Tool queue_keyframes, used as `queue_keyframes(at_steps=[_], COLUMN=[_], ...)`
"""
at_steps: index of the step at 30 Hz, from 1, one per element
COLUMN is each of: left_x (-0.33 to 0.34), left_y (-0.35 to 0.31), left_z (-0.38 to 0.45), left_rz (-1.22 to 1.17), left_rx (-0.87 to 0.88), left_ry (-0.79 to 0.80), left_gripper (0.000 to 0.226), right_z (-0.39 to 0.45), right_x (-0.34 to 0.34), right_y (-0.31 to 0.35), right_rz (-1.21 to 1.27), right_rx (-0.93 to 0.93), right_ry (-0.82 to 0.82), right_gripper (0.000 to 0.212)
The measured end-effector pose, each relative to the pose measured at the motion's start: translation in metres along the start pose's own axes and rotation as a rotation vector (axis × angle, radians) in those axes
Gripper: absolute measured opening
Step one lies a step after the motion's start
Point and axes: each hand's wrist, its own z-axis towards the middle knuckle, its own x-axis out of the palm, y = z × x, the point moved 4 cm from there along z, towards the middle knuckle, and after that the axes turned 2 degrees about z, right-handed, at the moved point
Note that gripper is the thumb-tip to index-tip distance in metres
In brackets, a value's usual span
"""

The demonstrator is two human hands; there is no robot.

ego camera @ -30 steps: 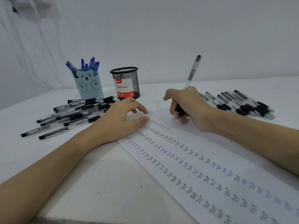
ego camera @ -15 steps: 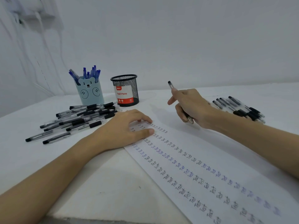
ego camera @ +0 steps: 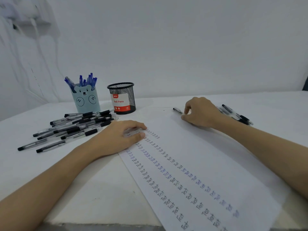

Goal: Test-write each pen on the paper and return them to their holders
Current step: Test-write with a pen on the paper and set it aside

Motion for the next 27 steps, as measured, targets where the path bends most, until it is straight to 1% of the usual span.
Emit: queue_keyframes(at_steps=[3,5,8,11,13,15,16,18,21,24,27], left_x=[0.000,-0.001,-0.004,-0.007,-0.011,-0.021,-0.028,-0.045,-0.070,-0.086,-0.091], left_y=[0.002,0.004,0.003,0.000,-0.002,-0.001,0.002,0.010,0.028,0.054,0.072], left_z=[0.000,0.000,0.000,-0.001,-0.004,-0.013,-0.021,-0.039,-0.077,-0.115,-0.144], left_rz=[0.016,0.023,0.033,0.035,0.023,0.034,0.042,0.059,0.087,0.127,0.154], left_rx=[0.013,0.024,0.045,0.026,0.017,-0.004,-0.022,-0.040,-0.077,-0.169,-0.257], left_ry=[0.002,0.003,-0.002,0.004,-0.006,-0.034,-0.056,-0.110,-0.225,-0.334,-0.397], left_gripper=[0.026,0.028,0.045,0.037,0.040,0.041,0.036,0.024,0.008,0.018,0.019], right_z=[-0.002,-0.004,-0.001,0.001,0.001,-0.001,-0.003,-0.008,-0.021,-0.032,-0.036], right_x=[-0.006,-0.011,-0.015,-0.015,-0.019,-0.025,-0.027,-0.027,-0.017,0.004,0.032], right_y=[-0.005,-0.012,-0.022,-0.026,-0.022,-0.005,0.009,0.044,0.110,0.171,0.219], right_rz=[-0.163,-0.204,-0.252,-0.257,-0.246,-0.154,-0.071,0.077,0.069,0.066,0.034], right_rx=[-0.018,-0.007,0.023,0.036,0.024,-0.003,-0.023,-0.105,-0.343,-0.556,-0.689], right_ry=[-0.041,-0.051,-0.044,-0.033,-0.065,-0.106,-0.100,-0.019,0.152,0.267,0.361], right_gripper=[0.019,0.020,0.019,0.023,0.027,0.025,0.023,0.021,0.018,0.021,0.030])
